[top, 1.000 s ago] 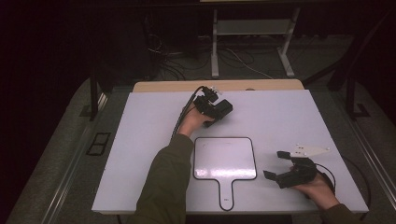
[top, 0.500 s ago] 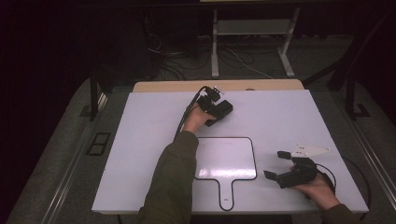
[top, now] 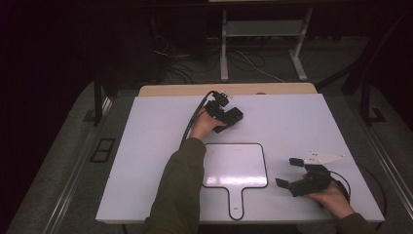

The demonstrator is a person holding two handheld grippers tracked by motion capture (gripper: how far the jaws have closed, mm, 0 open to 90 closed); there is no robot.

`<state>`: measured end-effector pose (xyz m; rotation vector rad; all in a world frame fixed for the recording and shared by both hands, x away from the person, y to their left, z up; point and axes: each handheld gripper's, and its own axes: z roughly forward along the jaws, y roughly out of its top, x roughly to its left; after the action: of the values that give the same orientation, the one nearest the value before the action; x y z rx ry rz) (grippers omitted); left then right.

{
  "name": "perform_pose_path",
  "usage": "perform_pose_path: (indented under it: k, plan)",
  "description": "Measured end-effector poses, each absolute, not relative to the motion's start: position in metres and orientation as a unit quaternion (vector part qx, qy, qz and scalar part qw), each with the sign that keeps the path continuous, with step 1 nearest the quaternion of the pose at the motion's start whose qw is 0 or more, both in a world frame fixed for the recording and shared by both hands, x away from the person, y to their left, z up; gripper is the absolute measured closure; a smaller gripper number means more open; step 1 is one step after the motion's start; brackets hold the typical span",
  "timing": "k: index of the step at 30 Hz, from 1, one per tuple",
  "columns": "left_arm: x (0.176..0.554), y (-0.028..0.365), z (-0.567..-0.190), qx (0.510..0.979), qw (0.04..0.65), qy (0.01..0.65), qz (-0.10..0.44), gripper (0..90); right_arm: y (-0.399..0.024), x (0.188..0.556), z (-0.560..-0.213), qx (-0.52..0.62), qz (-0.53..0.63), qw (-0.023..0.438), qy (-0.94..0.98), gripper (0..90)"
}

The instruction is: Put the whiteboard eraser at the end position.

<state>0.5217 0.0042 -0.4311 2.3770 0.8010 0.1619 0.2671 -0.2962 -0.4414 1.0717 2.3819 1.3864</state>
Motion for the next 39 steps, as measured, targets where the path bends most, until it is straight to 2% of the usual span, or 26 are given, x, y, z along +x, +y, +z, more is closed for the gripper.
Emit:
perform_pose_path:
  k: [7, 24, 28, 35, 39]
  plan:
    - [0.521, 0.010, -0.430, 0.889, 0.332, 0.308, 0.062, 15.8, -0.298, 0.268, -0.443, 0.363, 0.466, 0.090, 0.802, 0.0]
    - [0.499, 0.024, -0.415, 0.877, 0.374, 0.293, 0.072, 11.8, -0.297, 0.269, -0.442, 0.363, 0.465, 0.090, 0.802, 0.0]
    - [0.487, 0.032, -0.412, 0.861, 0.404, 0.302, 0.070, 11.2, -0.297, 0.269, -0.442, 0.362, 0.467, 0.091, 0.801, 0.0]
    - [0.474, 0.048, -0.407, 0.866, 0.400, 0.290, 0.079, 10.0, -0.297, 0.270, -0.443, 0.360, 0.468, 0.093, 0.802, 0.0]
    - [0.465, 0.052, -0.407, 0.863, 0.404, 0.290, 0.086, 5.2, -0.296, 0.271, -0.444, 0.360, 0.465, 0.093, 0.804, 0.0]
